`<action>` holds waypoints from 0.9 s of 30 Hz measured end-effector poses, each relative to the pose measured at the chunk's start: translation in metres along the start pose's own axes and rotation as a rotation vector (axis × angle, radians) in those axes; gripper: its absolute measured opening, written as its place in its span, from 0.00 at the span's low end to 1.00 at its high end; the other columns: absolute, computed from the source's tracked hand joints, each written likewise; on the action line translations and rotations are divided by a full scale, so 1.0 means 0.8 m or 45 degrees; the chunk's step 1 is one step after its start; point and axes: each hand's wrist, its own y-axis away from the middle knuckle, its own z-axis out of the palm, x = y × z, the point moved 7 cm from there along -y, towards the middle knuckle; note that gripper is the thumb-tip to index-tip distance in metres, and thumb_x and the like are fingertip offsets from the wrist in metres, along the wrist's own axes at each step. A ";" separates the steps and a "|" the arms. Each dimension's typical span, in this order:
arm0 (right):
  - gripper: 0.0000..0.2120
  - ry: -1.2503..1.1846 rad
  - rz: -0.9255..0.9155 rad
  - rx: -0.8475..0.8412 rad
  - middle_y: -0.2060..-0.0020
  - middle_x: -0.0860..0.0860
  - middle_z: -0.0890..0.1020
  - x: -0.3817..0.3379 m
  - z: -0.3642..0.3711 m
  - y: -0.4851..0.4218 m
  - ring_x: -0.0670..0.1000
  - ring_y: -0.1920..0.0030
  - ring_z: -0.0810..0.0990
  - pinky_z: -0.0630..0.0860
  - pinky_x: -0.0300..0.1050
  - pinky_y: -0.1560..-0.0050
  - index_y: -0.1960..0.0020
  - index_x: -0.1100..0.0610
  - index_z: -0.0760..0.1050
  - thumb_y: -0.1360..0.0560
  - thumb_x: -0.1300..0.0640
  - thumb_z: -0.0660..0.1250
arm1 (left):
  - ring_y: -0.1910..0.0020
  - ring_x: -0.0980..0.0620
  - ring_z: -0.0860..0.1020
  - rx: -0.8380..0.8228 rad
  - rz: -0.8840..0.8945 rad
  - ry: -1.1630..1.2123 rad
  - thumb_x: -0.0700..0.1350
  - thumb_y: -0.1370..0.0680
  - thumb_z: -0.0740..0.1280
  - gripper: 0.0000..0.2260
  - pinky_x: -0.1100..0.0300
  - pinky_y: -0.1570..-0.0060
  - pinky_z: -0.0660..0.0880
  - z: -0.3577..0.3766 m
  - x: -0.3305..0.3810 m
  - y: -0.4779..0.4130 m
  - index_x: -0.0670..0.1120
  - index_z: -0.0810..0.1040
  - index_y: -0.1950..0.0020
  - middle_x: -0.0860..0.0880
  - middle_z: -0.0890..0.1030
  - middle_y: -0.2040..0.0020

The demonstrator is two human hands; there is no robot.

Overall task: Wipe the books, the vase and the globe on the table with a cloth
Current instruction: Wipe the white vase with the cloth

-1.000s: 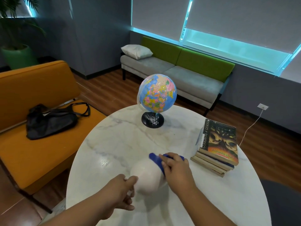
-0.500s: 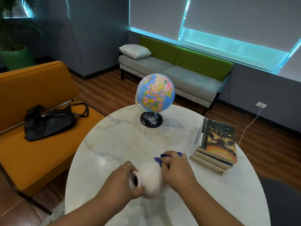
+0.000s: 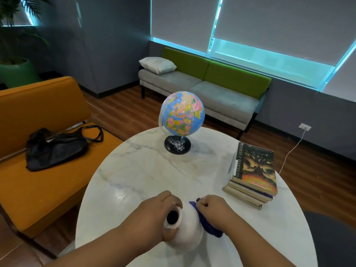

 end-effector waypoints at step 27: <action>0.15 -0.247 -0.491 0.424 0.38 0.35 0.70 -0.067 -0.029 0.069 0.44 0.38 0.69 0.67 0.37 0.35 0.37 0.40 0.75 0.24 0.47 0.64 | 0.47 0.64 0.72 0.195 -0.349 0.523 0.51 0.35 0.80 0.26 0.73 0.54 0.70 0.028 -0.070 0.008 0.64 0.72 0.43 0.68 0.70 0.45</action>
